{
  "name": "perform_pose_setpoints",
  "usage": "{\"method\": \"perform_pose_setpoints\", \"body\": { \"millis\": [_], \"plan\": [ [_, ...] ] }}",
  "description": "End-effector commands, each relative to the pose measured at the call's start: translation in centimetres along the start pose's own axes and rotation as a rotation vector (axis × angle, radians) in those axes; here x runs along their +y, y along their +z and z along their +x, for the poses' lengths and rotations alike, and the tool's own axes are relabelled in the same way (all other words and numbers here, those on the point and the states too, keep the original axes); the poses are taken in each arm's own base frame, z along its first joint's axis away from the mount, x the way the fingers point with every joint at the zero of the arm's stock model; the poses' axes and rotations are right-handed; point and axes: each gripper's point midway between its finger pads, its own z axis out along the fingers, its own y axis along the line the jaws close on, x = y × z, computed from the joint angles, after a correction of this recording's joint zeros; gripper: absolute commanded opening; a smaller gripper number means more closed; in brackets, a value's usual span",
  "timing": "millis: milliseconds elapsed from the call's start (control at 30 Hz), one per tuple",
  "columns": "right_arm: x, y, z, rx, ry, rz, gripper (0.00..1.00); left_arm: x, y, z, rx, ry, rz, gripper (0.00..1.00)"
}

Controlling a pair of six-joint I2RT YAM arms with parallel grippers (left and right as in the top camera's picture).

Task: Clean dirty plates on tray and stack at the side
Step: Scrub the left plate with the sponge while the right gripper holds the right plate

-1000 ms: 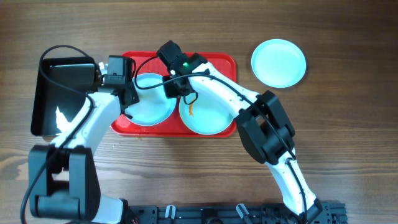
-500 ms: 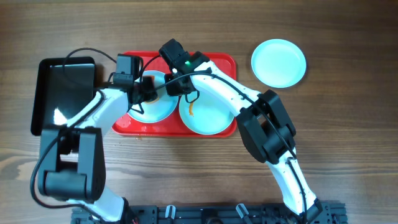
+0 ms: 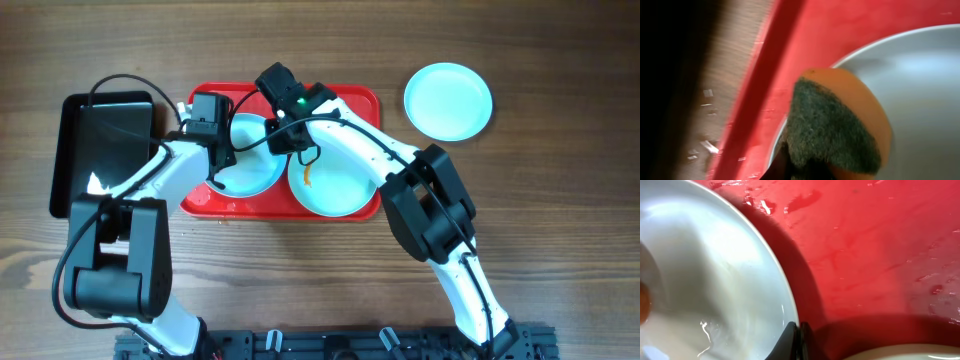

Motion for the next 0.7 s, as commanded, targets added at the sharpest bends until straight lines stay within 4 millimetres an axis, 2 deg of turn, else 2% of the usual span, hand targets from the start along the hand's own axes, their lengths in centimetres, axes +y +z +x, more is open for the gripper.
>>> {"method": "perform_pose_setpoints", "body": {
  "millis": [0, 100, 200, 367, 433, 533, 600, 667],
  "plan": [
    [-0.9, 0.8, 0.1, 0.005, -0.010, 0.041, 0.04, 4.5, -0.1, -0.2, -0.041, 0.017, -0.251, 0.04],
    [-0.9, 0.8, 0.1, 0.004, -0.010, 0.041, 0.04, 5.4, -1.5, -1.0, -0.079, -0.001, -0.280, 0.04],
    [-0.9, 0.8, 0.1, 0.004, -0.010, 0.041, 0.04, 6.4, -4.1, -2.8, -0.173, -0.084, -0.303, 0.04],
    [-0.8, 0.8, -0.1, -0.003, -0.010, 0.037, 0.04, 6.6, -8.0, -4.3, -0.250, -0.166, -0.211, 0.04],
    [-0.7, 0.6, -0.3, -0.011, -0.011, 0.033, 0.04, 5.6, -8.6, -3.8, -0.218, -0.165, -0.127, 0.04],
    [0.3, -0.6, -1.4, -0.050, -0.011, -0.004, 0.04, 3.4, -8.4, -1.7, -0.107, -0.166, 0.012, 0.04],
    [1.0, -2.4, -2.6, -0.093, -0.019, -0.026, 0.04, 2.0, -8.2, -0.2, -0.031, -0.170, 0.085, 0.04],
    [1.4, -5.4, -4.6, -0.179, -0.047, -0.018, 0.04, -0.1, -8.2, 1.5, 0.068, -0.168, 0.198, 0.04]
  ]
}}
